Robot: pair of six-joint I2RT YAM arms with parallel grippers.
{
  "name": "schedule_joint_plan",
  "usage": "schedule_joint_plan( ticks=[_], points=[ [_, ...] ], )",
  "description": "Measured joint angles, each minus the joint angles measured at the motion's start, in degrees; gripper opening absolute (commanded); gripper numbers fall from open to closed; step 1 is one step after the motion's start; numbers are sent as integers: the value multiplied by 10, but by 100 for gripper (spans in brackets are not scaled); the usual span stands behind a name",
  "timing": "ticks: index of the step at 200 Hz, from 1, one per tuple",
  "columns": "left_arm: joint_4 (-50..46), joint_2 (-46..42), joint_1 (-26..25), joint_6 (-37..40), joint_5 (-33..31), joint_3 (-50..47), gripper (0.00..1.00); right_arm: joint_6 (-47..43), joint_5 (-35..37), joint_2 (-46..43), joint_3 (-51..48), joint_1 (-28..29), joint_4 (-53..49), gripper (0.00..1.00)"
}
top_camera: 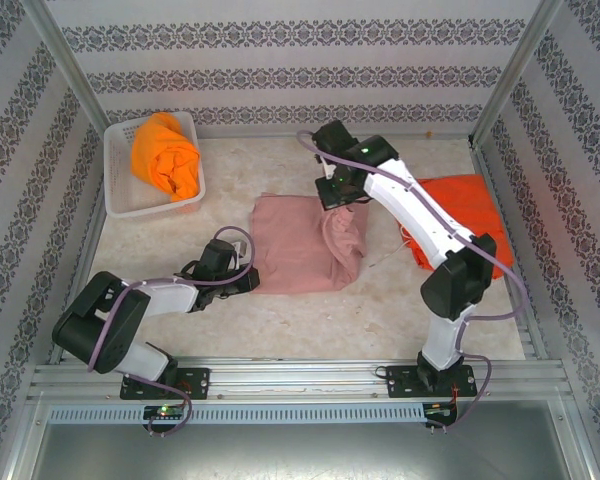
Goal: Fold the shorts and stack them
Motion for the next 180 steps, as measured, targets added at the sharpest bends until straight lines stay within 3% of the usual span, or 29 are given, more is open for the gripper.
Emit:
schedule_joint_plan(
  ticks=[90,101,113,128,138,157,180],
  points=[
    [24,12,0,-3,8,-1,0,49,-59,154,131,67,-1,0],
    [25,12,0,-3,8,-1,1,57,-72,173,146,74,0,3],
    [27,12,0,-3,9,-1,5,69,-90,195,165,82,3,14],
    [33,12,0,-5,10,-5,20,87,-124,224,195,89,7,43],
    [40,5,0,-9,12,-11,32,102,-162,244,219,89,15,57],
    [40,-45,0,-19,8,-30,50,132,-230,262,246,89,41,75],
    [11,-153,0,-27,-8,-43,65,154,-274,247,239,80,76,93]
  ],
)
